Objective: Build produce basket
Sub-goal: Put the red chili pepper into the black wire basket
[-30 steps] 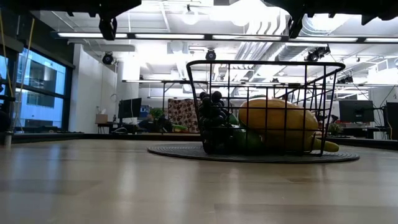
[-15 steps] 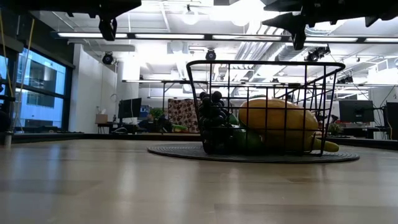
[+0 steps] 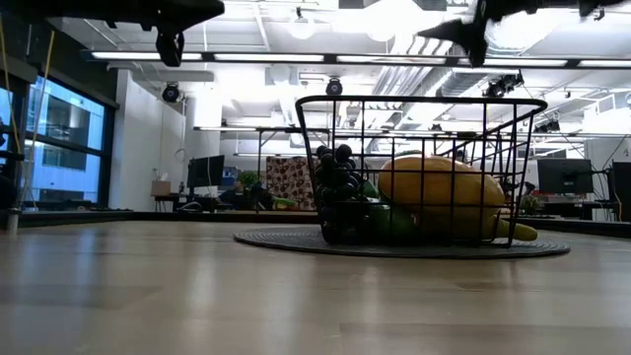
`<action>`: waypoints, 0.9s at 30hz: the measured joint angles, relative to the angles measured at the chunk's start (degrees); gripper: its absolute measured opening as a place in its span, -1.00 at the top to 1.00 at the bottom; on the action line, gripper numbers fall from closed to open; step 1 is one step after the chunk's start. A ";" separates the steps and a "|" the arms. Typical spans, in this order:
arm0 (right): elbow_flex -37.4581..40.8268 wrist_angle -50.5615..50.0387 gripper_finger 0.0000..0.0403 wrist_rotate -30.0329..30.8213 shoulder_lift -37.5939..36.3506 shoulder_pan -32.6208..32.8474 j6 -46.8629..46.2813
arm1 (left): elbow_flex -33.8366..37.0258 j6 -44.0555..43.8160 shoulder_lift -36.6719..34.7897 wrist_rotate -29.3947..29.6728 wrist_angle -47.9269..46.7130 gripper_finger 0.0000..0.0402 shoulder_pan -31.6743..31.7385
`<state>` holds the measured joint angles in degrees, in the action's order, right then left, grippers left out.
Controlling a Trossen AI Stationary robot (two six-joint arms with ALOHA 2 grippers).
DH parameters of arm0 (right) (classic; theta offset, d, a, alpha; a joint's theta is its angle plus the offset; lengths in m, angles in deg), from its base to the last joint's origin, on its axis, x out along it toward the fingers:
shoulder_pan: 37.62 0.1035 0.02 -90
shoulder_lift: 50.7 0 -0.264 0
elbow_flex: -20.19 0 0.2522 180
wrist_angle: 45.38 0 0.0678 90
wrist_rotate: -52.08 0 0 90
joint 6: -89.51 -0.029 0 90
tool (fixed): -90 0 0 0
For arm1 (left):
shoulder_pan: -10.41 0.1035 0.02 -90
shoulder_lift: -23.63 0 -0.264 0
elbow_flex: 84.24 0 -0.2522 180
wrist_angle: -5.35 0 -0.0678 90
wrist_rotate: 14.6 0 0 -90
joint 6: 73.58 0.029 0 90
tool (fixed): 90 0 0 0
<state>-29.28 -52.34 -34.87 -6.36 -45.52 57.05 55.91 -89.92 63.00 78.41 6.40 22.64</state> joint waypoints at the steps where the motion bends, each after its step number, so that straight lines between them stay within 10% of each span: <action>1: -3.22 -6.04 -0.50 0.09 0.11 0.01 -0.36 | 0.00 0.00 0.00 0.40 -0.01 1.00 0.00; 13: -31.41 -69.78 -0.48 -2.58 10.35 2.57 -20.72 | 0.00 -2.08 0.00 0.66 -0.67 1.00 0.01; 27: -8.23 -70.43 -0.48 -15.85 11.02 22.20 -58.10 | 0.00 -1.95 0.00 0.66 -1.77 1.00 0.17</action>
<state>-37.51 -122.76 -50.72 4.66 -23.32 -1.05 55.91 -91.87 63.00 79.06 4.63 22.82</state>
